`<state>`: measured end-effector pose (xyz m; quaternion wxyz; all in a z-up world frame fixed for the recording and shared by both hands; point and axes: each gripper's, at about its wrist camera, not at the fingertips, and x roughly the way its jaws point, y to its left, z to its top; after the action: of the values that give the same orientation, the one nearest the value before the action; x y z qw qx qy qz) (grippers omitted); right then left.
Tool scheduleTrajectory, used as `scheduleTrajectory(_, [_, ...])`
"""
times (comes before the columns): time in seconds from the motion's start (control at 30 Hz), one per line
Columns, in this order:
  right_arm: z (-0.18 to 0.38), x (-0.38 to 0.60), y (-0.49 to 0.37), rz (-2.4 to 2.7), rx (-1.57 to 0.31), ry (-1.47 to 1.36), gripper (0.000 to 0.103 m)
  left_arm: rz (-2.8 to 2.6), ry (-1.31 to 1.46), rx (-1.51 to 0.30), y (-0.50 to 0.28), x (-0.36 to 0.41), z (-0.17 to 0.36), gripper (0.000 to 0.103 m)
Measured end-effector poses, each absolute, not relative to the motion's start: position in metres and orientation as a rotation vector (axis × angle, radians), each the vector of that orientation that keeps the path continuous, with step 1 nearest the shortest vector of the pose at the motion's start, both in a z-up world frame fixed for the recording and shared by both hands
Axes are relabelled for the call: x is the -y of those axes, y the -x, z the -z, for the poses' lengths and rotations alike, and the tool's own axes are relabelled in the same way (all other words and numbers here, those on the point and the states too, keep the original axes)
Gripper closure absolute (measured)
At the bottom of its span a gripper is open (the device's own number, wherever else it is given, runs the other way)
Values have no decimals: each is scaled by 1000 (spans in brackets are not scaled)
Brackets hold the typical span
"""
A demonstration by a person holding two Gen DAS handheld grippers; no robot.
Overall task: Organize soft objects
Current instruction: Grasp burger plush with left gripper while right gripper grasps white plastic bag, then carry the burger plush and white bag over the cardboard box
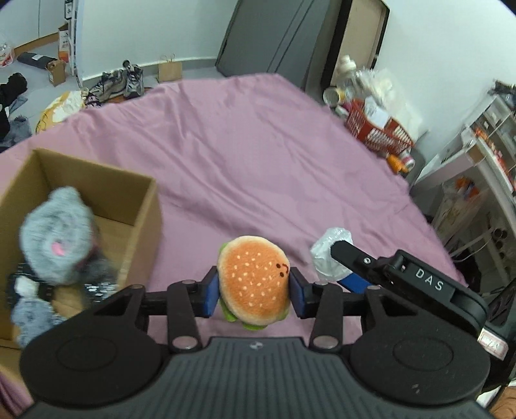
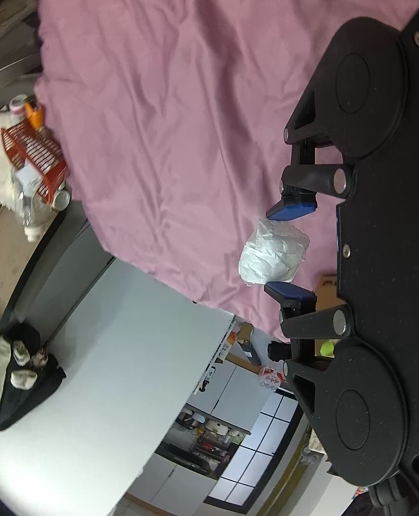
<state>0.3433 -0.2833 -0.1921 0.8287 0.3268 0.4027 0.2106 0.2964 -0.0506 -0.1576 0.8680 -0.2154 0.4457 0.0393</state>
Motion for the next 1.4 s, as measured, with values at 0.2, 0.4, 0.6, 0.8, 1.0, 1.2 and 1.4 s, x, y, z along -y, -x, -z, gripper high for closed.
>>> scheduleTrajectory(0.2, [172, 257, -331, -485, -833, -640, 62, -119, 478, -882, -272, 19, 132, 60])
scheduleTrajectory(0.4, [158, 226, -323, -520, -821, -584, 62, -165, 499, -850, -250, -14, 115, 60])
scheduleTrajectory(0.6, [151, 202, -313, -548, -814, -530, 62, -195, 526, -838, -234, -44, 110, 60])
scheduleTrajectory(0.8, [146, 179, -308, -572, -808, -495, 62, -206, 555, -862, -227, -62, 120, 59])
scheduleTrajectory(1.0, [150, 158, -306, -595, -817, -459, 62, -216, 574, -908, -223, -75, 136, 59])
scheduleTrajectory(1.2, [154, 140, -308, -616, -827, -438, 62, -232, 602, -944, -224, -90, 149, 53])
scheduleTrajectory(1.4, [158, 127, -308, -618, -846, -420, 62, -252, 630, -954, -224, -104, 156, 44])
